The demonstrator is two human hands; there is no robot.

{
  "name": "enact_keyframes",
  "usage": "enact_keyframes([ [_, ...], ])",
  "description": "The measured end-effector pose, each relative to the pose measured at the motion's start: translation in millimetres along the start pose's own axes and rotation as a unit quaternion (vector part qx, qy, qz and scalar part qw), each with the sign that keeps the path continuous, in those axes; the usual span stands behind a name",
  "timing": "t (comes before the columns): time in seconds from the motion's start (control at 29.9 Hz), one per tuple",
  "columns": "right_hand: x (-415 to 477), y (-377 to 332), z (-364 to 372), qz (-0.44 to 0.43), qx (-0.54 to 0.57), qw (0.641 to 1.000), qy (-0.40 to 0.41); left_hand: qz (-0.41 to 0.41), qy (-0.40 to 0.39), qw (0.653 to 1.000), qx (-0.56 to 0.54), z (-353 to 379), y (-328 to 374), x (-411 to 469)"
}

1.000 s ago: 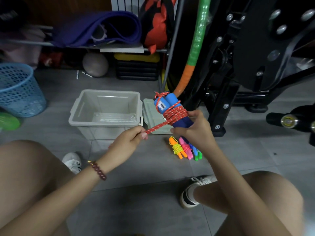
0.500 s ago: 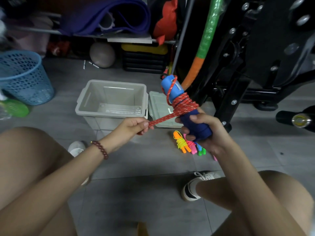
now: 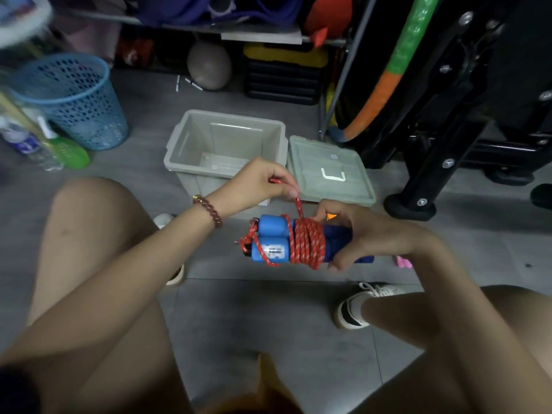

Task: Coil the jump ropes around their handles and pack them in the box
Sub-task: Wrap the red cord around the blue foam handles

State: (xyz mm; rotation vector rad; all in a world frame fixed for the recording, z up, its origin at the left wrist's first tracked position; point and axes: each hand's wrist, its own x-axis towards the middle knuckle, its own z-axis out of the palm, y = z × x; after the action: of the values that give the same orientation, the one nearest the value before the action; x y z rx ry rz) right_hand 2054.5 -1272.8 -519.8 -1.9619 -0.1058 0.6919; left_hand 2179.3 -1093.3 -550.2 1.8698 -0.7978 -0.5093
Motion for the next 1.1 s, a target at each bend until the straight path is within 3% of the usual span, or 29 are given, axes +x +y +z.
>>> enact_keyframes([
  [0.3, 16, -5, 11, 0.083, -0.224, 0.951, 0.194, 0.111, 0.121, 0.968, 0.188, 5, 13, -14],
  [0.6, 13, -4, 10, 0.055, -0.175, 0.929, 0.321, 0.174, 0.2, 0.947, 0.18, 28, 16, -22],
  [0.7, 18, -4, 14, 0.032, -0.209, 0.892, 0.399, 0.191, 0.217, 0.941, 0.176, 31, 21, -17],
  [0.94, 33, 1, 7, 0.031, -0.072, 0.908, 0.412, 0.214, 0.222, 0.935, 0.172, 31, 3, -1],
  [1.1, 41, 5, -2, 0.011, 0.084, 0.908, 0.411, 0.197, 0.246, 0.945, 0.084, 35, 1, 12],
])
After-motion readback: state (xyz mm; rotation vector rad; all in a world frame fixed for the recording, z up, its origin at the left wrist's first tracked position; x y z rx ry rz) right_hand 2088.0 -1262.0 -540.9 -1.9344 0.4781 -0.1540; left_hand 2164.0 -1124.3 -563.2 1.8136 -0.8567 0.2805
